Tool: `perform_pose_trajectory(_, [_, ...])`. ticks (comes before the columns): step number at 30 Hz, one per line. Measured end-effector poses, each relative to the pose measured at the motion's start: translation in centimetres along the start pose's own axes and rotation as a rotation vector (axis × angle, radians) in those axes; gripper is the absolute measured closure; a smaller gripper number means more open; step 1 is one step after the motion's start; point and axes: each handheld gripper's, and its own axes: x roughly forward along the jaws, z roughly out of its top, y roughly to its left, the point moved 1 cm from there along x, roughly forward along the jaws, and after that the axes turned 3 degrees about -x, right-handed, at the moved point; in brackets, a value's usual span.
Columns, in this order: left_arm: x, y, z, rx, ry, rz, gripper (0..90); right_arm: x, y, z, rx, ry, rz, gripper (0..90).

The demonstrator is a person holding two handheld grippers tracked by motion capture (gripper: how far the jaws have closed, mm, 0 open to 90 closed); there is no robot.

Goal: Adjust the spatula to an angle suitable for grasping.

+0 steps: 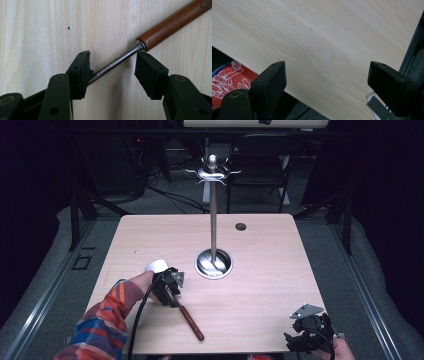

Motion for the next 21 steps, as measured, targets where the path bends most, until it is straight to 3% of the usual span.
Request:
perform_pose_trajectory(3, [0.0,-0.3,-0.2,0.012,-0.015,0.015,47.9,0.0,0.0,0.0,-0.002,0.002,0.002,15.0])
perform_pose_trajectory(6, [-0.3,-0.4,-0.8,-0.055,-0.073,0.009,55.2,0.0,0.0,0.0,0.000,0.001,-0.004,15.0])
perform_pose_trajectory(8, [-0.3,-0.6,-1.1,-0.060,-0.082,0.019,55.5,0.0,0.0,0.0,0.001,0.000,-0.005,15.0])
perform_pose_trajectory(12, [-0.3,-1.1,-1.3,-0.025,-0.068,0.035,55.8,0.0,0.0,0.0,0.001,-0.001,-0.002,15.0])
perform_pose_trajectory(14, [-0.2,-1.4,-1.6,-0.009,-0.040,0.007,52.3,0.0,0.0,0.0,0.001,-0.001,-0.001,15.0])
perform_pose_trajectory(15, [0.1,-1.5,-1.8,-0.011,-0.011,-0.004,52.1,0.0,0.0,0.0,-0.002,0.002,0.001,15.0])
perform_pose_trajectory(21, [0.1,-1.5,-2.0,-0.017,-0.018,0.027,56.9,0.0,0.0,0.0,0.000,0.001,0.000,15.0])
